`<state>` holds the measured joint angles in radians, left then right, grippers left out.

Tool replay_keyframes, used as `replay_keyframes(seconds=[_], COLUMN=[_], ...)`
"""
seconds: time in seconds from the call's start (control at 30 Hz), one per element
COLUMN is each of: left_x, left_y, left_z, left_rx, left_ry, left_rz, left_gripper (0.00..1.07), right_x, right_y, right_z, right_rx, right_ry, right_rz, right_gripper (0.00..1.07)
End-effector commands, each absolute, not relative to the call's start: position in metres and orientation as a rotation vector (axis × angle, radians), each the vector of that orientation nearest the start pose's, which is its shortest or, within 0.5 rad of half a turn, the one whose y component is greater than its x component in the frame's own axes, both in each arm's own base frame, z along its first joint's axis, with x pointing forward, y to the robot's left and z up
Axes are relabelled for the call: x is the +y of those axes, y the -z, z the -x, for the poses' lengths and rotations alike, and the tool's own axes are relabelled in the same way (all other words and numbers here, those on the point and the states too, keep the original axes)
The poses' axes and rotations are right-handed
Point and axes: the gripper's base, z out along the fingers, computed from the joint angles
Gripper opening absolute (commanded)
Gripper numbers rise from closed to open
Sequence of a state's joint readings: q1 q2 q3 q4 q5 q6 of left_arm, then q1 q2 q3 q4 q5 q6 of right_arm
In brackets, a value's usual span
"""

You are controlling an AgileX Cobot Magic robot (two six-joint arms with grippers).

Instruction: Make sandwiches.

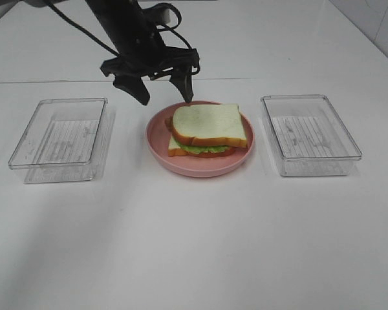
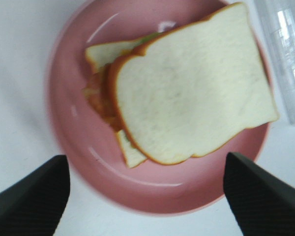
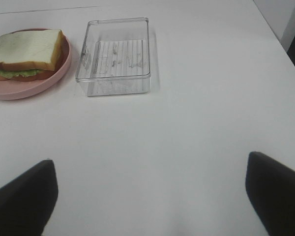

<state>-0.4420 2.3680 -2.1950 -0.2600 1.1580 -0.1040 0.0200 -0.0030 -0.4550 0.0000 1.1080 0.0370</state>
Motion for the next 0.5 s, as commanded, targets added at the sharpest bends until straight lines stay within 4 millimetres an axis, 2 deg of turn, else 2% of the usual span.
replay_keyframes(seconds=[0.03, 0.07, 0.3, 0.33, 0.4, 0.43, 0.47, 0.5], left_x=[-0.226, -0.22, -0.206, -0.193, -0.187, -0.167, -0.167, -0.159], left_y=[-0.226, -0.236, -0.259, -0.265, -0.265, -0.27, -0.27, -0.272], left_z=[-0.449, -0.45, -0.451, -0.455, -0.457, -0.462, -0.462, -0.464], left_rx=[2.879, 2.868, 2.818, 2.805, 2.805, 2.8, 2.8, 2.798], left_ry=[0.326, 0.238, 0.227, 0.211, 0.203, 0.192, 0.192, 0.187], left_rz=[-0.412, -0.411, -0.385, -0.366, -0.359, -0.318, -0.318, -0.302], left_gripper=[0.88, 0.91, 0.91, 0.91, 0.91, 0.91, 0.91, 0.91], right_x=[0.0, 0.0, 0.0, 0.0, 0.0, 0.0, 0.0, 0.0], right_y=[-0.261, -0.261, -0.261, -0.261, -0.261, -0.261, -0.261, -0.261], right_z=[0.005, 0.005, 0.005, 0.005, 0.005, 0.005, 0.005, 0.005], right_rx=[2.103, 2.103, 2.103, 2.103, 2.103, 2.103, 2.103, 2.103], right_ry=[-0.031, -0.031, -0.031, -0.031, -0.031, -0.031, -0.031, -0.031], right_rz=[-0.014, -0.014, -0.014, -0.014, -0.014, -0.014, -0.014, -0.014], right_gripper=[0.98, 0.98, 0.98, 0.98, 0.98, 0.98, 0.98, 0.98])
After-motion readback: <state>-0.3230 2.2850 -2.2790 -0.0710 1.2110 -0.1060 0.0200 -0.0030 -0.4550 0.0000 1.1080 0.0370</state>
